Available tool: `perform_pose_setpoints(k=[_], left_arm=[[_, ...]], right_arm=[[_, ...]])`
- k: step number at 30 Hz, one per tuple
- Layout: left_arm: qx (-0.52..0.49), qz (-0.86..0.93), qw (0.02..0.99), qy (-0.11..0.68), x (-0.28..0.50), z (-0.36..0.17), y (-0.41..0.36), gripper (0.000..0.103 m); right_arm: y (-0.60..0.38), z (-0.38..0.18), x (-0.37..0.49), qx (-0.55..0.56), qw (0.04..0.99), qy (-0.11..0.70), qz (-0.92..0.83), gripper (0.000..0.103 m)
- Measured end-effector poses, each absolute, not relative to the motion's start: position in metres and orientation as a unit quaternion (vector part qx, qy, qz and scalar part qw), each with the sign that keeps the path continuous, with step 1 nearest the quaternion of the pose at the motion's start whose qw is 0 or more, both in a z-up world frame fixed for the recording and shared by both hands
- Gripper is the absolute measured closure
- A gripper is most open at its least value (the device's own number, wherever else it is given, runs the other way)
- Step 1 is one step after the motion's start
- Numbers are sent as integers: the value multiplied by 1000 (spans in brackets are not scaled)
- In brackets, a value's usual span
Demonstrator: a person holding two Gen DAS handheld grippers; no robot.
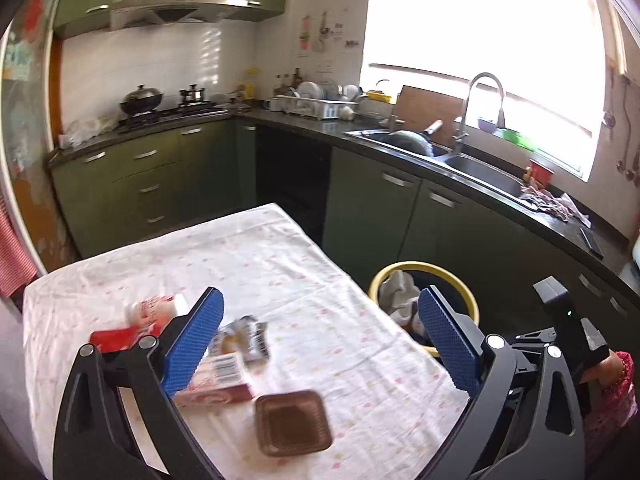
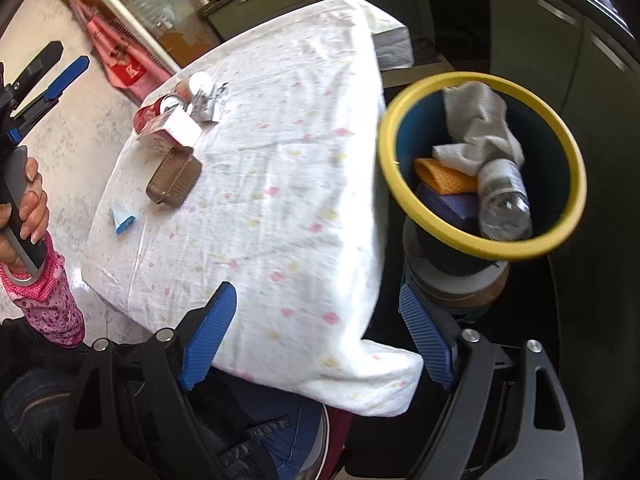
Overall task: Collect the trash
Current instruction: 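Grasp the brown plastic tray with the right gripper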
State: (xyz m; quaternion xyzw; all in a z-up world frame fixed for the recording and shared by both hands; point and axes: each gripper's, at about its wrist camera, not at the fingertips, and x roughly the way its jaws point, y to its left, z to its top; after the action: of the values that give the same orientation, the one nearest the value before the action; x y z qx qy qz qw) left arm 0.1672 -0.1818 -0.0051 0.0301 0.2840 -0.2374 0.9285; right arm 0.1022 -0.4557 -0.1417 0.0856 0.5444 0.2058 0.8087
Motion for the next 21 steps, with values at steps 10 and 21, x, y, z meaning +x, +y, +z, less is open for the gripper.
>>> perform_pose_setpoints(k=[10, 21], left_arm=[[-20, -87, 951, 295, 128, -42, -38, 5], [-47, -97, 946, 306, 120, -67, -3, 5]], right_arm=[[-340, -128, 165, -2, 794, 550, 260, 27], [-266, -133, 209, -79, 780, 572, 242, 51]])
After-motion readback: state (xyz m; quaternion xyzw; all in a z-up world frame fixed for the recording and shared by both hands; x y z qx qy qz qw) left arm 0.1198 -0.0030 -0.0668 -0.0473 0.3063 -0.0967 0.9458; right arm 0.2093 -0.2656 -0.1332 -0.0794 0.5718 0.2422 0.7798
